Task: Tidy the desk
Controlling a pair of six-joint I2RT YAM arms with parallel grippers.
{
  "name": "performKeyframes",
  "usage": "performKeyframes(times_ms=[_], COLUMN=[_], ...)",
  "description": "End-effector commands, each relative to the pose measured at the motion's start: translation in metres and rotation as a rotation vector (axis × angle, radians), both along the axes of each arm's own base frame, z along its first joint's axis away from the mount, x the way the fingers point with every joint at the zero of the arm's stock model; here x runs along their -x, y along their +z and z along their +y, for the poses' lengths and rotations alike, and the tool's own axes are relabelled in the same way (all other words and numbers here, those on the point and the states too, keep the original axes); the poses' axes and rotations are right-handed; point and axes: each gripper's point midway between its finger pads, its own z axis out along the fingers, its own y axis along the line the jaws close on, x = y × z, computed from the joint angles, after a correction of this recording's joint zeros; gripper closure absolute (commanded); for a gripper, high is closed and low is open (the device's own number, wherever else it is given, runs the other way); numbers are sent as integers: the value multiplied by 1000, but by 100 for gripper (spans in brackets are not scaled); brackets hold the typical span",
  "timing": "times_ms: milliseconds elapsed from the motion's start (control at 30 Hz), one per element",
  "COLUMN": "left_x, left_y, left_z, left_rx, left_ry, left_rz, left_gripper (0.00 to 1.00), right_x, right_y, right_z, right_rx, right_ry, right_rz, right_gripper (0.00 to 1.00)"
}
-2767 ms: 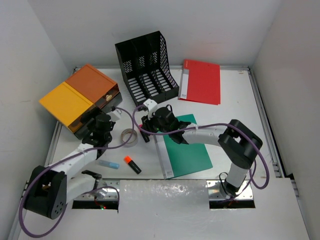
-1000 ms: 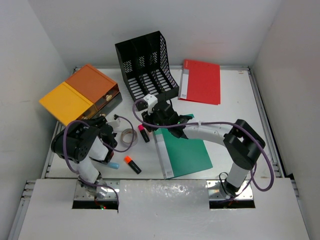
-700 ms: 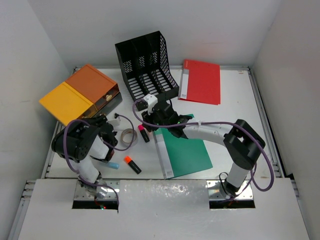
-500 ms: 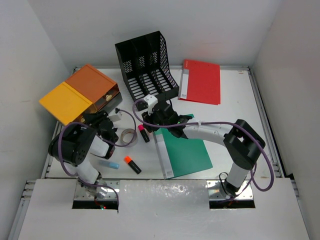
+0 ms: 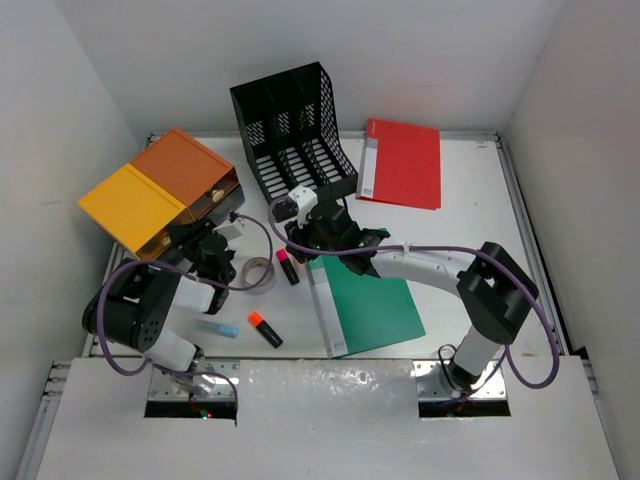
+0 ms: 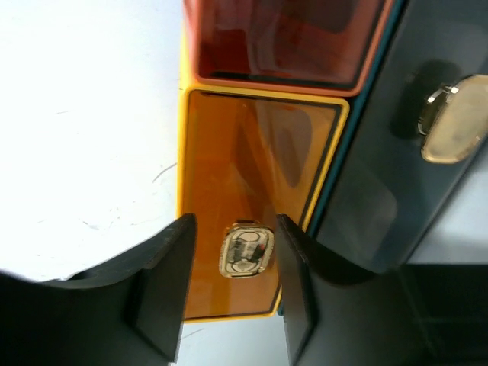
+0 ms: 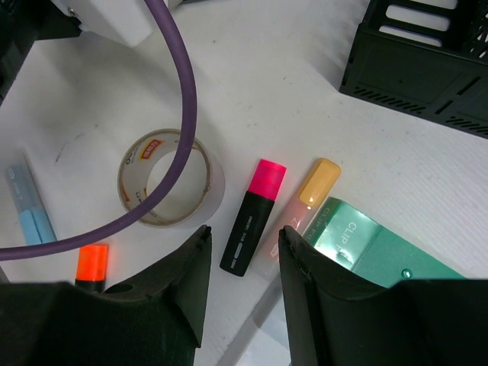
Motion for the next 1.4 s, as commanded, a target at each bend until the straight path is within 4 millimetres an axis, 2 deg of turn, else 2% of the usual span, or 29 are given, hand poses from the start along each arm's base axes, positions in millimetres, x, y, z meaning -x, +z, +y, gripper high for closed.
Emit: performKeyframes(times_ms=[0, 167, 533, 733, 900, 1000, 1133, 1367], left_x=[-5, -2, 2, 4, 5, 5, 4, 10], left_y=[2, -6, 5, 4, -3, -5, -12, -23], left_z=[-4, -2, 20, 24, 22, 19, 11, -7], left_rx=[55, 39, 36, 41, 68, 84, 122, 141], left_ry=[-8, 14, 95, 107, 85, 76, 55, 24], left_rz=[-46, -23, -77, -68, -49, -38, -19, 30], left_gripper=[54, 51, 57, 59, 69, 79, 99, 100], right_x=[-6, -5, -5, -5, -5, -5, -4, -1], right_y=[28, 29, 29, 28, 28, 29, 30, 32], right_z=[1, 2, 2, 1, 1, 1, 0, -3], right_rx=[-49, -55, -57, -53, -57, -57, -58, -68], right_ry=[-8, -4, -3, -1, -1, -1, 0, -2], right_rz=[-59, -56, -59, -62, -64, -64, -68, -72], right_gripper=[60, 60, 57, 57, 57, 57, 57, 57])
